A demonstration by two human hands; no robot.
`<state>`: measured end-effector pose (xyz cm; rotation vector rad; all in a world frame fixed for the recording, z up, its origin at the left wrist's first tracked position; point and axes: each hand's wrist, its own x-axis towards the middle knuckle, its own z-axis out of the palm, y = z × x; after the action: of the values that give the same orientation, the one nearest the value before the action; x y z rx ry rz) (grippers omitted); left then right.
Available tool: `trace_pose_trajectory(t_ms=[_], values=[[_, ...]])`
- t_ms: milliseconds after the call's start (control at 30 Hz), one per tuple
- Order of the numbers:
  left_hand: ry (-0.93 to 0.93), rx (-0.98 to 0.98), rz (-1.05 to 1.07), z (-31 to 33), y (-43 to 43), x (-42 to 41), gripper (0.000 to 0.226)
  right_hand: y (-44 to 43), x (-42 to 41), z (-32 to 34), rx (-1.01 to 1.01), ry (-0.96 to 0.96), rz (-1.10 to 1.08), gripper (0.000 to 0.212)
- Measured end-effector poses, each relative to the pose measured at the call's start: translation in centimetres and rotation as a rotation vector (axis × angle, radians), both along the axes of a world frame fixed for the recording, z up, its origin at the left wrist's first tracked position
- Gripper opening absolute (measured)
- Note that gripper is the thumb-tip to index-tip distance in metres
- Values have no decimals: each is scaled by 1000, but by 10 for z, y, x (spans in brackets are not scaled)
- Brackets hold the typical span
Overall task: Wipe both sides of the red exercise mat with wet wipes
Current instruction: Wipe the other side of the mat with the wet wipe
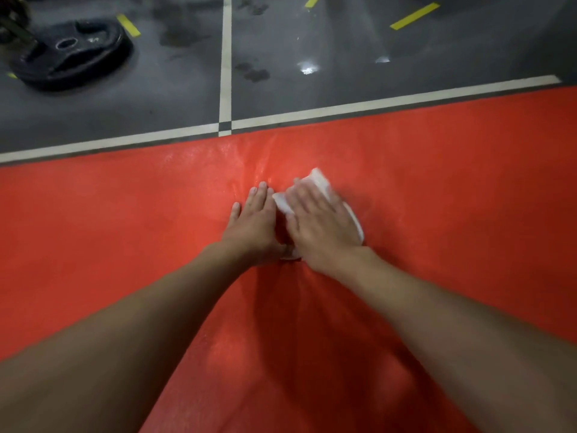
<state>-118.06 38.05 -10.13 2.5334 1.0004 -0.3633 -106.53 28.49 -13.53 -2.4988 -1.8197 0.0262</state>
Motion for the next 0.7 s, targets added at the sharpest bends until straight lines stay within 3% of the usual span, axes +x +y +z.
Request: trace_pose_trajectory(t_ms=[67, 100, 200, 233, 367, 400, 500, 533, 633, 700], values=[[2, -2, -16, 0, -10, -8, 114, -11, 10, 4, -56, -9, 179, 65], [8, 5, -40, -3, -16, -17, 109, -11, 25, 7, -38, 5, 146, 60], [8, 28, -106, -10, -36, -41, 100, -12, 37, 6, 11, 68, -222, 58], [13, 19, -102, -8, -37, -44, 101, -9, 20, 4, 23, 72, -240, 59], [128, -101, -161, 12, -32, -42, 125, -26, -19, 0, -24, 34, 158, 62], [158, -106, -183, 13, -33, -46, 130, -27, -7, 3, -13, 30, 144, 59], [189, -68, -214, 12, -45, -63, 133, -29, -6, 5, 25, 99, -235, 58], [169, -37, -200, 11, -49, -67, 130, -28, -24, 5, 34, 99, -260, 59], [123, 14, -131, 14, -58, -68, 121, -46, -65, -2, -20, -13, 149, 65], [112, 51, -81, 9, -68, -79, 113, -58, -38, 6, -47, -33, 245, 58]])
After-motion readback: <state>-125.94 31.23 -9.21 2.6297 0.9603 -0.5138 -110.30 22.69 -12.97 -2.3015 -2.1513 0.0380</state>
